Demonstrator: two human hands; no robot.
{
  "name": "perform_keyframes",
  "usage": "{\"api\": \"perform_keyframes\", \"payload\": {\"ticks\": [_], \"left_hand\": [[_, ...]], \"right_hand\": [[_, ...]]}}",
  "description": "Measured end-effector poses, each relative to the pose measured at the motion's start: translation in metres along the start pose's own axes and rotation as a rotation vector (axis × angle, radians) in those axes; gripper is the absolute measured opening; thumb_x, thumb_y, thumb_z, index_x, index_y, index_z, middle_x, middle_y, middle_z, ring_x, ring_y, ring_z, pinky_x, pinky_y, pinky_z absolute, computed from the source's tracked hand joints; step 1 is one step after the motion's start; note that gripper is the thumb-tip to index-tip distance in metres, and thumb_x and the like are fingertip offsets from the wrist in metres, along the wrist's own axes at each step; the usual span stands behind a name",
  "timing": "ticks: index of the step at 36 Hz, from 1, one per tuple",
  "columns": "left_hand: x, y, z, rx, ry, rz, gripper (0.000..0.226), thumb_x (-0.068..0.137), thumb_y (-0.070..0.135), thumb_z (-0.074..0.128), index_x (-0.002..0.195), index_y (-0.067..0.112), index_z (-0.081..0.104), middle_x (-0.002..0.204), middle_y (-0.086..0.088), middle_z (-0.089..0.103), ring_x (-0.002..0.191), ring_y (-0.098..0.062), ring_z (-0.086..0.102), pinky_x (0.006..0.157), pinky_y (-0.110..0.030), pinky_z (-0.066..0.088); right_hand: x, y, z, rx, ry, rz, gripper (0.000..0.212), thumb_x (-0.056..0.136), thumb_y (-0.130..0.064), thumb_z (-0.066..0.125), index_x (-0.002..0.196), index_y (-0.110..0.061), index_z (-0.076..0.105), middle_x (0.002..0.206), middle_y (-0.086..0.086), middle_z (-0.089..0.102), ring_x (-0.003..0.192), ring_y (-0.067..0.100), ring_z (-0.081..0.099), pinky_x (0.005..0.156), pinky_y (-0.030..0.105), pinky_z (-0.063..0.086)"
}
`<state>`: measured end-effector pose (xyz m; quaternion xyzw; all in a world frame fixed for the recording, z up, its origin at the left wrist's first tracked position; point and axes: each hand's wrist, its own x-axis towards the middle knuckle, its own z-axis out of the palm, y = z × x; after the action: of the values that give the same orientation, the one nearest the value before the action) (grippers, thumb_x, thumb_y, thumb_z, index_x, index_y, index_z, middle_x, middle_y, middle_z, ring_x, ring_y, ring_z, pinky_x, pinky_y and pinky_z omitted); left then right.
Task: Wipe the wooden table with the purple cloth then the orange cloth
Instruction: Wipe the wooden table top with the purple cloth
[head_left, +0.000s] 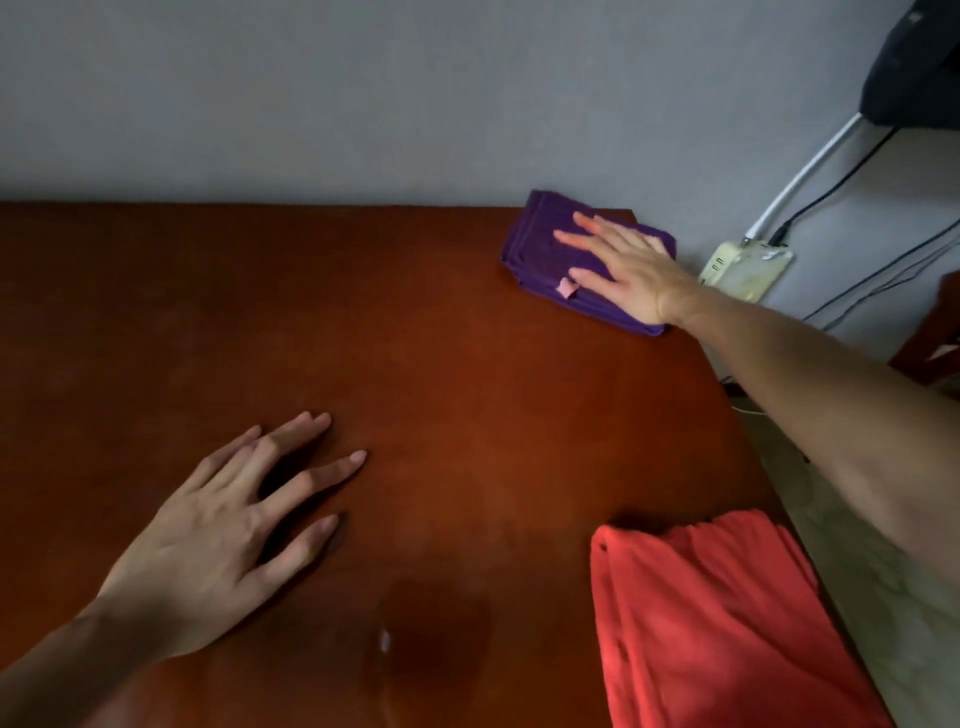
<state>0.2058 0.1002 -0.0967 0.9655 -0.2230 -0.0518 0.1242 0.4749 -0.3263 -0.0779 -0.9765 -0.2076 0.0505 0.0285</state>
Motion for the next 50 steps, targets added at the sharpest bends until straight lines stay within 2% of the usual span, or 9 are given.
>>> {"api": "perform_keyframes", "payload": {"ticks": [2,7,12,14,18,25,32,39,50], "left_hand": [[-0.001,-0.001,0.000,0.001,0.000,-0.004,0.054,0.103,0.062,0.023,0.156,0.048,0.024,0.167,0.009,0.016,0.155,-0.005,0.007,0.125,-0.028,-0.001],[-0.001,-0.003,0.001,-0.005,-0.004,-0.005,0.055,0.102,0.065,0.020,0.155,0.051,0.022,0.168,0.012,0.013,0.155,-0.004,0.006,0.125,-0.029,0.000],[-0.002,-0.003,0.001,-0.024,-0.005,-0.020,0.056,0.100,0.068,0.018,0.155,0.053,0.021,0.168,0.013,0.011,0.154,-0.003,0.004,0.125,-0.029,-0.001],[-0.002,-0.002,0.001,-0.026,-0.003,-0.018,0.057,0.100,0.067,0.019,0.155,0.053,0.021,0.168,0.012,0.013,0.155,-0.003,0.005,0.125,-0.030,0.001],[-0.004,0.000,0.002,-0.036,0.009,-0.006,0.056,0.100,0.065,0.022,0.155,0.052,0.022,0.167,0.011,0.015,0.155,-0.005,0.006,0.125,-0.028,-0.001],[-0.004,0.000,0.004,-0.057,0.028,0.000,0.056,0.102,0.065,0.018,0.156,0.051,0.019,0.169,0.010,0.012,0.155,-0.005,0.004,0.127,-0.042,0.008],[-0.004,-0.001,0.003,-0.047,0.030,0.018,0.055,0.103,0.062,0.023,0.156,0.048,0.022,0.168,0.007,0.015,0.155,-0.005,0.005,0.126,-0.033,0.001],[-0.001,-0.002,0.002,-0.031,0.049,0.013,0.054,0.103,0.061,0.026,0.156,0.048,0.025,0.167,0.007,0.021,0.155,-0.005,0.009,0.124,-0.035,0.008],[0.002,-0.005,0.001,0.001,0.044,0.024,0.054,0.104,0.062,0.027,0.156,0.050,0.021,0.167,0.008,0.018,0.155,-0.006,0.005,0.124,-0.035,0.006]], "right_hand": [[0.005,0.002,0.002,0.026,0.017,0.051,0.067,0.095,-0.078,0.015,0.158,-0.055,0.014,0.173,-0.013,0.005,0.159,0.013,0.005,0.126,0.052,0.010],[-0.007,-0.008,0.007,0.050,0.037,0.147,0.062,0.103,-0.071,0.020,0.161,-0.050,0.015,0.174,-0.008,0.005,0.160,0.015,0.003,0.127,0.048,0.003],[-0.048,-0.039,0.014,0.103,0.057,0.299,0.093,0.079,-0.092,0.007,0.161,-0.049,0.010,0.174,-0.007,0.002,0.159,0.013,-0.001,0.127,0.048,0.002],[-0.073,-0.050,0.018,0.109,0.067,0.308,0.097,0.076,-0.094,0.007,0.161,-0.050,0.009,0.174,-0.007,0.002,0.159,0.013,-0.001,0.127,0.048,0.002],[-0.135,-0.070,0.030,0.042,0.075,0.252,0.095,0.078,-0.092,0.010,0.162,-0.048,0.007,0.174,-0.007,0.002,0.160,0.014,0.000,0.127,0.050,0.006],[-0.191,-0.080,0.043,-0.027,0.063,0.022,0.091,0.083,-0.093,0.011,0.162,-0.047,0.009,0.173,-0.011,0.003,0.160,0.017,0.002,0.125,0.059,0.012],[-0.157,-0.079,0.035,-0.021,-0.015,-0.192,0.076,0.093,-0.084,0.016,0.160,-0.052,0.006,0.173,-0.015,-0.003,0.160,0.014,-0.007,0.125,0.054,0.003],[-0.030,-0.104,0.016,-0.045,-0.062,-0.455,0.056,0.106,-0.063,0.021,0.160,-0.051,0.016,0.172,-0.018,-0.001,0.159,0.009,-0.005,0.128,0.052,0.002],[0.094,-0.130,0.010,0.029,0.010,-0.241,0.053,0.104,-0.067,0.020,0.157,-0.058,0.014,0.172,-0.015,0.006,0.159,0.013,0.002,0.128,0.052,0.002]]}}
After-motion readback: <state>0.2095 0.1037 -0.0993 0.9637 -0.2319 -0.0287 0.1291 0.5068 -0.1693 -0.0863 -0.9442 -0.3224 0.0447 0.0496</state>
